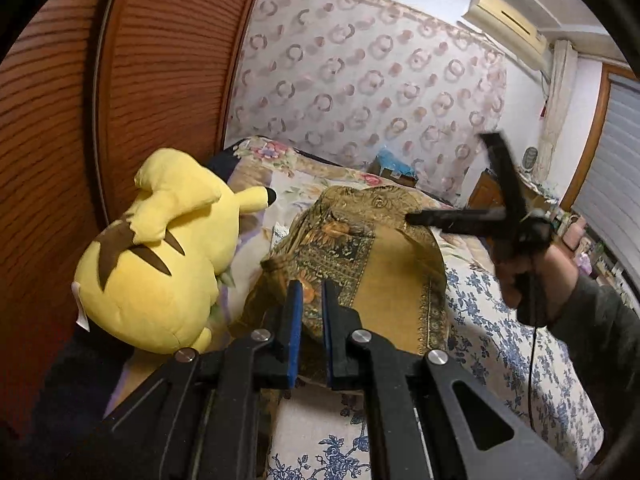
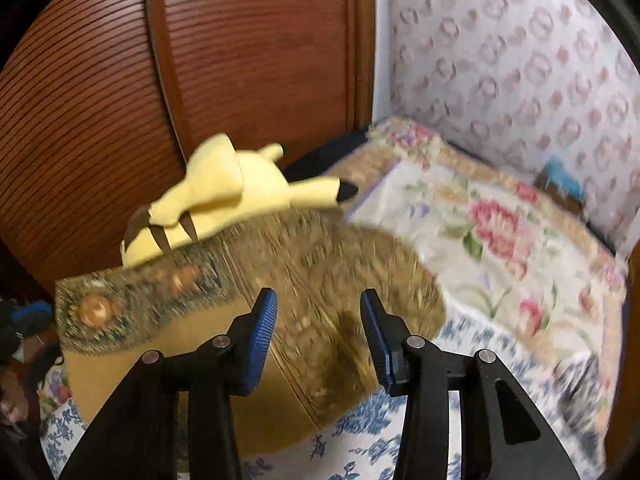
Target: Fold small clothes
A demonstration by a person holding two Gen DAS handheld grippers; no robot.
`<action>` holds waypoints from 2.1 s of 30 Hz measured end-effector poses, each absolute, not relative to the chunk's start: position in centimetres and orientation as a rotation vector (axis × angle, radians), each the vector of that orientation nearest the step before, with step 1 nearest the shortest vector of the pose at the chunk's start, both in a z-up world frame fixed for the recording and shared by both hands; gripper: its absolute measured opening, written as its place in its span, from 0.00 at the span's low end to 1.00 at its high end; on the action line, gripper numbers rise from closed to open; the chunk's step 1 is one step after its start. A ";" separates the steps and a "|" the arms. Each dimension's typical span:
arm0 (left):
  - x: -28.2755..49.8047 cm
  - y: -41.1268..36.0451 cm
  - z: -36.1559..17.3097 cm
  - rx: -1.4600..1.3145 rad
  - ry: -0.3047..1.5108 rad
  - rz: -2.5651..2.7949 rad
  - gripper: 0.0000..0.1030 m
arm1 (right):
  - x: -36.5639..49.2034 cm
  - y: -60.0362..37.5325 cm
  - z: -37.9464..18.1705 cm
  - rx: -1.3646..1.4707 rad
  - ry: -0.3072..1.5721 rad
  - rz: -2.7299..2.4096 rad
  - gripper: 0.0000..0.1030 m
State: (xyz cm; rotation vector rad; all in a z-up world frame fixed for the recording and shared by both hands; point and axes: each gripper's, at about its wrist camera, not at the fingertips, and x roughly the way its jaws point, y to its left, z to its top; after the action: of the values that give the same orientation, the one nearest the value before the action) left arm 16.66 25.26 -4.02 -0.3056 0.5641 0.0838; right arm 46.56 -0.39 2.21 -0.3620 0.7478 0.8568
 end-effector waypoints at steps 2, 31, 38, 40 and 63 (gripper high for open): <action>16.5 24.9 -3.6 -0.281 0.558 0.088 0.08 | 47.6 -0.3 0.7 -0.340 0.779 0.853 0.44; 13.9 12.1 1.8 -0.060 0.495 -0.035 0.79 | 30.4 -12.8 3.5 -0.183 0.509 0.750 0.44; 12.7 8.4 2.5 -0.028 0.485 -0.068 0.80 | 24.9 -16.4 4.2 -0.137 0.513 0.688 0.49; 12.5 7.4 2.4 -0.021 0.487 -0.090 0.80 | 23.5 -17.3 4.2 -0.126 0.510 0.657 0.55; 9.0 -0.7 4.9 0.032 0.428 -0.124 0.80 | 9.2 -24.9 6.9 0.038 0.367 0.413 0.68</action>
State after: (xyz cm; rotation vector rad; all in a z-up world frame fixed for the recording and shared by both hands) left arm 9.01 -0.66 4.92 0.0316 0.4275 -0.1240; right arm 9.17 -24.95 6.93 0.0376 0.3675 0.4133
